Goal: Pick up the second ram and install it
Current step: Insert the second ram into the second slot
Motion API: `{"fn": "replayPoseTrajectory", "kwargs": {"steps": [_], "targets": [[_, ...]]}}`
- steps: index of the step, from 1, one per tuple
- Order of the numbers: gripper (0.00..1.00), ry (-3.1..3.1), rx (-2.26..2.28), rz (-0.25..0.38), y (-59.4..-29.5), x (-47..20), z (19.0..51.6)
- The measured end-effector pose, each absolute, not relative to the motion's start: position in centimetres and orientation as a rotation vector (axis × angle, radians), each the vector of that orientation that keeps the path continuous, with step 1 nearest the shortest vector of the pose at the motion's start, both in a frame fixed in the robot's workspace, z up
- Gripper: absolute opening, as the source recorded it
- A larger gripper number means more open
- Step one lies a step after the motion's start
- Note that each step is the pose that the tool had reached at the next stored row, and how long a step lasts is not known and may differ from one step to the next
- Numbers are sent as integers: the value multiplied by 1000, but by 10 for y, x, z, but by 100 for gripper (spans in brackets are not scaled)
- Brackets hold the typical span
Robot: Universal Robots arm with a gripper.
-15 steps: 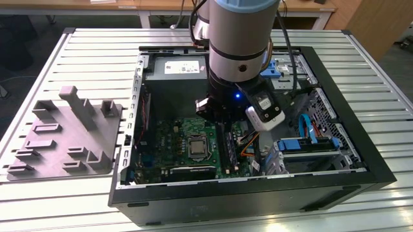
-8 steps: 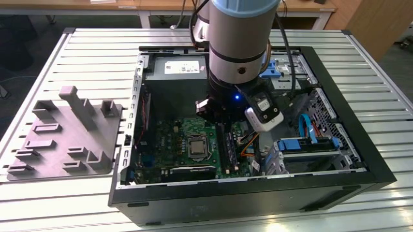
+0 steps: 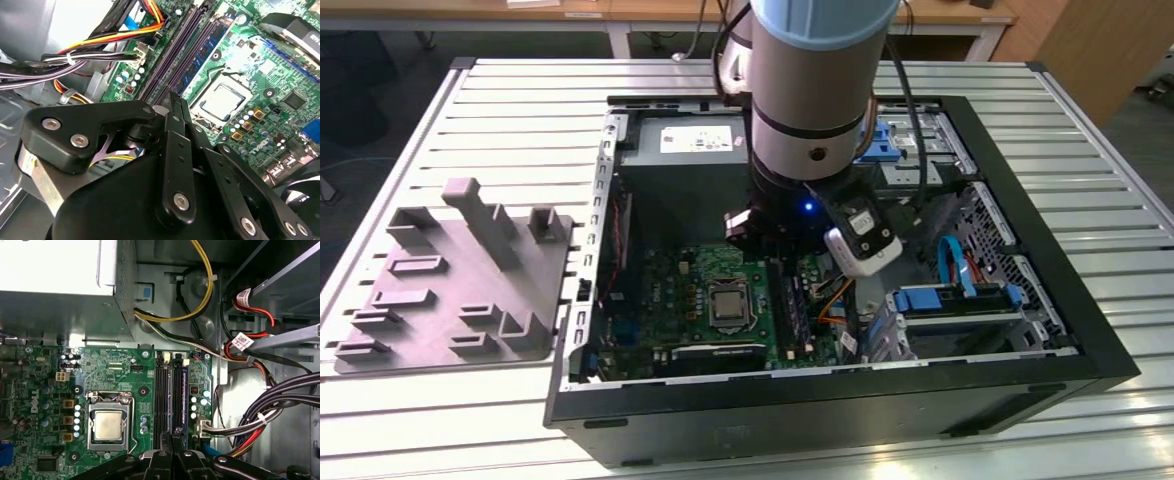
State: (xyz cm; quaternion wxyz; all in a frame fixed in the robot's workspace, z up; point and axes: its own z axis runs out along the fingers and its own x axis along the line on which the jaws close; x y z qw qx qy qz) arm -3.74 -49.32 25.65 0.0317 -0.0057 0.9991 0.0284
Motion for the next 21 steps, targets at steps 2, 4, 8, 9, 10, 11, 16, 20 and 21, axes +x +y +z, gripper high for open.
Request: {"fn": "replayPoseTrajectory", "kwargs": {"steps": [2,4,8,9,10,11,16,20,21], "targets": [[11,3077,-17,87,-492,-37,255],[11,3077,-17,88,-492,-37,252],[11,3077,-17,87,-490,-37,245],[11,3077,-18,87,-490,-37,244],[11,3077,-18,87,-490,-37,244],[11,3077,-17,87,-490,-37,244],[11,3077,-17,87,-490,-37,241],[11,3077,-17,87,-490,-38,240],[11,3077,-17,87,-490,-38,239]]}}
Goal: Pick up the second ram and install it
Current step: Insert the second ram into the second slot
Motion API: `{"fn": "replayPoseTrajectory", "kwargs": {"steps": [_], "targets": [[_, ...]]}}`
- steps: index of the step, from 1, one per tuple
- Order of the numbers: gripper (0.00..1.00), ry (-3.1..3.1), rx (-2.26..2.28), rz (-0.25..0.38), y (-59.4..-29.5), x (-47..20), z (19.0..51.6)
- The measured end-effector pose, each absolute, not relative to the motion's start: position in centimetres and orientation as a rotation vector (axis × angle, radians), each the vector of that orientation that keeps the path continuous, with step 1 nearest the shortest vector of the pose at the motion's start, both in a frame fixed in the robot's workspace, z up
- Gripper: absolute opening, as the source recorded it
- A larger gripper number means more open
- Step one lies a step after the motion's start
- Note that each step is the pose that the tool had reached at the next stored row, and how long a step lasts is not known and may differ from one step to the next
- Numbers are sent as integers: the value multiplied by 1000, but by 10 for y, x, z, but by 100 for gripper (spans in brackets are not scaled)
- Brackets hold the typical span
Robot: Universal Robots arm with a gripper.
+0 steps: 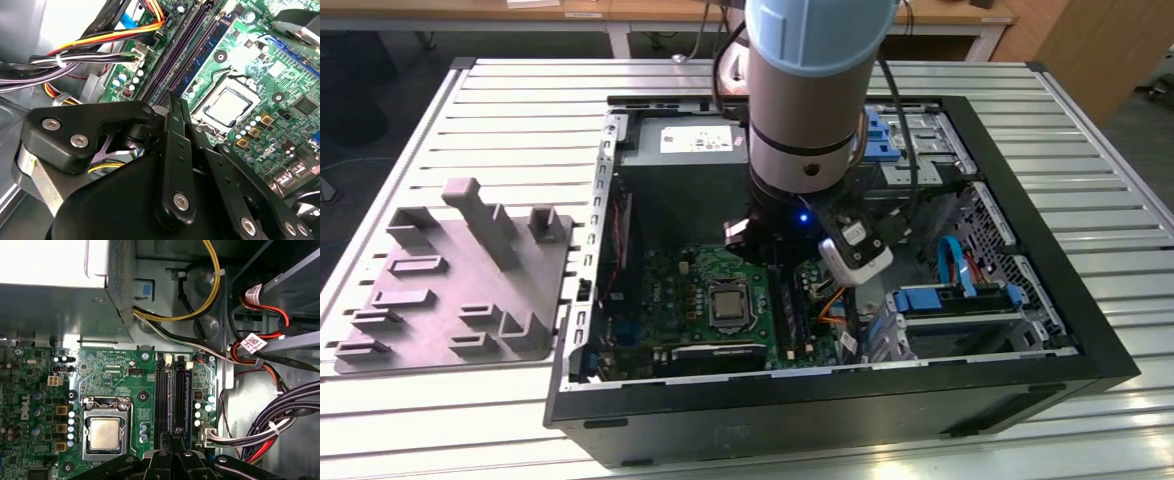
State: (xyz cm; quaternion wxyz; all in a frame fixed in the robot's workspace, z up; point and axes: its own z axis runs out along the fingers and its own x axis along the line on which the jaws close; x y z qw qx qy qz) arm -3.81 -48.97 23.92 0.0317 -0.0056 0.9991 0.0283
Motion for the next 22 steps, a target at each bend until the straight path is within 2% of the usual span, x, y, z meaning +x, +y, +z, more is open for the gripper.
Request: {"fn": "replayPoseTrajectory", "kwargs": {"steps": [22], "targets": [[11,3077,-17,87,-490,-39,229]]}}
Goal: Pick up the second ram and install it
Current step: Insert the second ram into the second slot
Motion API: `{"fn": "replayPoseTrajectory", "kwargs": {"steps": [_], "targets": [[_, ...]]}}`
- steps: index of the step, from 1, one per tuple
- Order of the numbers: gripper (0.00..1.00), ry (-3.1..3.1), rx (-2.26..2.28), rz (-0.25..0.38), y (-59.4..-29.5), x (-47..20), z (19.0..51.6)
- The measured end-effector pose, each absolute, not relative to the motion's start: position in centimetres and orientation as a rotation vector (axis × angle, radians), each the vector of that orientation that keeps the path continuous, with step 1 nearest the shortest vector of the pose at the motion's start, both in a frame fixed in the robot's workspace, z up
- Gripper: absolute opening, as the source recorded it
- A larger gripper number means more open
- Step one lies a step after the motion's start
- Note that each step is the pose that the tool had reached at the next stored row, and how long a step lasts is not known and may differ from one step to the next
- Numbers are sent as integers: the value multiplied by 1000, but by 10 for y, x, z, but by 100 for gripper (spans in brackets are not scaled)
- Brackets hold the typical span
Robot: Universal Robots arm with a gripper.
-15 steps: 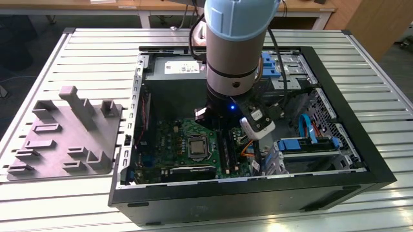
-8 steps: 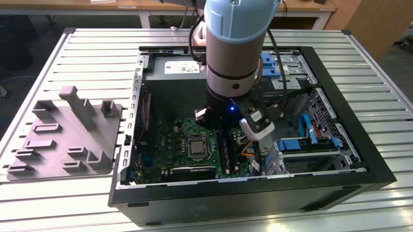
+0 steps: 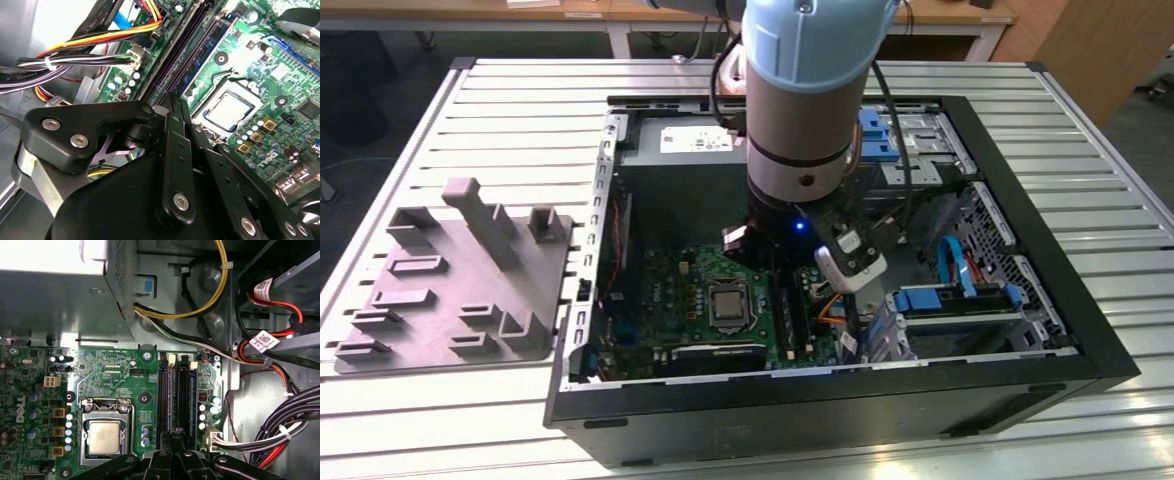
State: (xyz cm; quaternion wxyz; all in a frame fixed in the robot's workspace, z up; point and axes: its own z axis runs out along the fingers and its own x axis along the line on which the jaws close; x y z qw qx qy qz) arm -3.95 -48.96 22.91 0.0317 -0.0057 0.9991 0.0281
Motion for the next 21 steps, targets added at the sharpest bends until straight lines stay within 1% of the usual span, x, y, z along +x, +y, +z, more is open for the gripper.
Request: {"fn": "replayPoseTrajectory", "kwargs": {"steps": [21], "targets": [[11,3077,-17,87,-489,-40,224]]}}
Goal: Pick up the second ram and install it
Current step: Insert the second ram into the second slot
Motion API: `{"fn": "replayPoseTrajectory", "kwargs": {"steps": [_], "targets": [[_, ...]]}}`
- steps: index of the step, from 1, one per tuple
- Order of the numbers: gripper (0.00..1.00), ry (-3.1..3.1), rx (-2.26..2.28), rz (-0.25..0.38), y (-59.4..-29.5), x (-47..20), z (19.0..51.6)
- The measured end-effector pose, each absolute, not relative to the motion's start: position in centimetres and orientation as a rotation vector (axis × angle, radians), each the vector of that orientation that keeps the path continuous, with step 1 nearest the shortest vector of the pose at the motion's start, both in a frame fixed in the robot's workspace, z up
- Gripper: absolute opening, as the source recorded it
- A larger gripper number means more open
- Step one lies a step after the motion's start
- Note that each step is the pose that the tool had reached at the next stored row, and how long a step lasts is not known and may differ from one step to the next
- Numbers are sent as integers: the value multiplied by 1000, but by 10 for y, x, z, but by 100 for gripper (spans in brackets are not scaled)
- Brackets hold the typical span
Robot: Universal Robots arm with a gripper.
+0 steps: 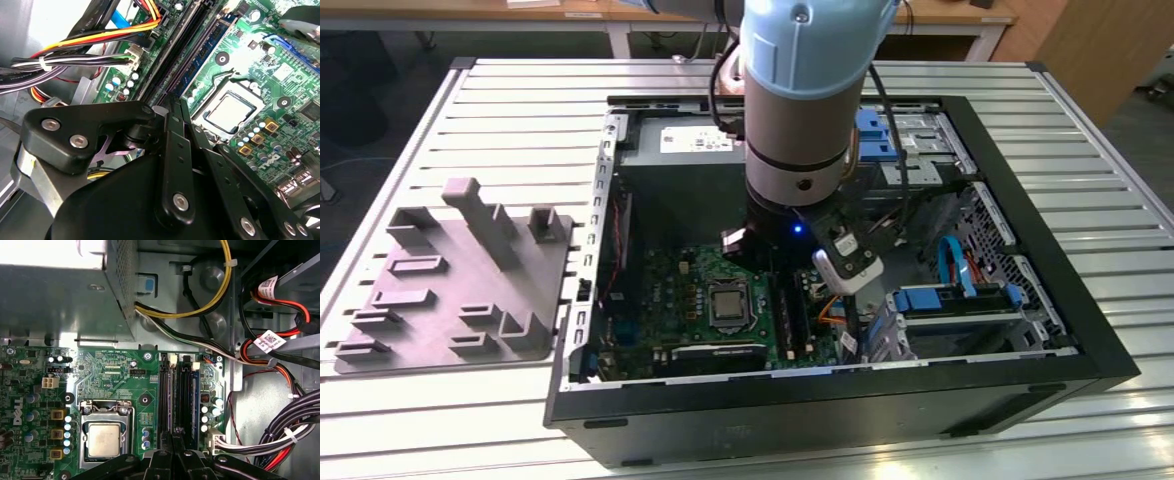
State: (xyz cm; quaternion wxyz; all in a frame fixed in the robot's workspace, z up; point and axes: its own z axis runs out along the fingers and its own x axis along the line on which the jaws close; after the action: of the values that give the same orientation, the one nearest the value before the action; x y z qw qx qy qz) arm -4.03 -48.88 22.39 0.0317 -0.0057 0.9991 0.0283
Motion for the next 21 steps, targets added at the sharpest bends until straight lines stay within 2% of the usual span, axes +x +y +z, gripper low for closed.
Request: {"fn": "replayPoseTrajectory", "kwargs": {"steps": [21], "targets": [[11,3077,7,86,-489,-40,222]]}}
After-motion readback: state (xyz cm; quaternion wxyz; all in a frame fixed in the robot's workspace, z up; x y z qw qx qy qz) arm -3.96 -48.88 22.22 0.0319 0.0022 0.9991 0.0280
